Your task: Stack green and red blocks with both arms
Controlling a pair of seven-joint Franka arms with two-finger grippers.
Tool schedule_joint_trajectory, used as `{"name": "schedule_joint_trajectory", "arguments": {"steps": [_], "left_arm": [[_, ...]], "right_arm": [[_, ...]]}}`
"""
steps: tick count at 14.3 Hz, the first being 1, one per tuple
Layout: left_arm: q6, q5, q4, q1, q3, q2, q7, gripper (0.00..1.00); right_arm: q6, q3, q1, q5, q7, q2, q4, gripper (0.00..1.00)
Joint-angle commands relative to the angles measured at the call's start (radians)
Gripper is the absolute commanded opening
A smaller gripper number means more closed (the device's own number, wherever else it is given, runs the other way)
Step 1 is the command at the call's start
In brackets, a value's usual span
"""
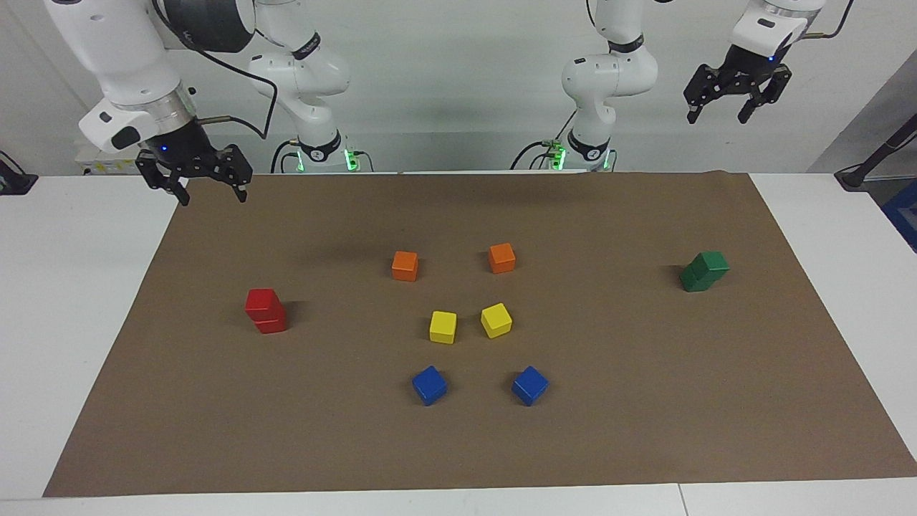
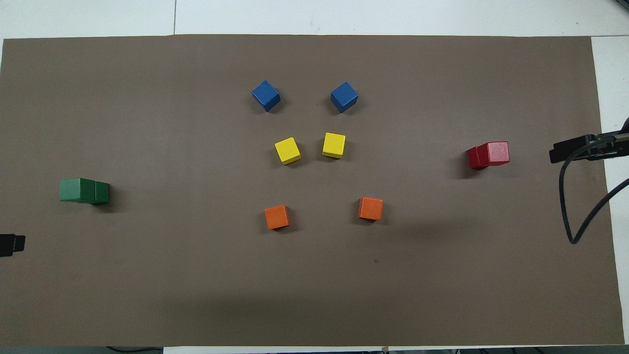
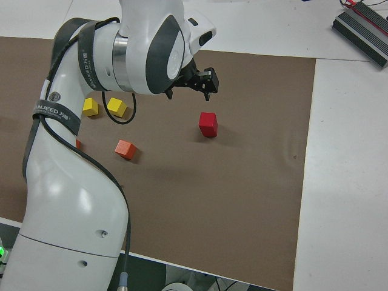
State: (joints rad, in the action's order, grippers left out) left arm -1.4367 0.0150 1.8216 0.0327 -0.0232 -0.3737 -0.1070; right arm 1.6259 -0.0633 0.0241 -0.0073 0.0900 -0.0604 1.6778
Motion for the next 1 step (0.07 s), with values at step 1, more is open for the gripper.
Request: {"name": "schedule_joint_trajectory", "arguments": {"steps": [1], "left_arm": [[-0.011,0.020,0.007,-0.004,0.002,-0.017,-0.011,1.00]], "right_arm": [[-0.012,-0.009,0.013,-0.016,-0.024,-0.016,0.010,1.00]]}}
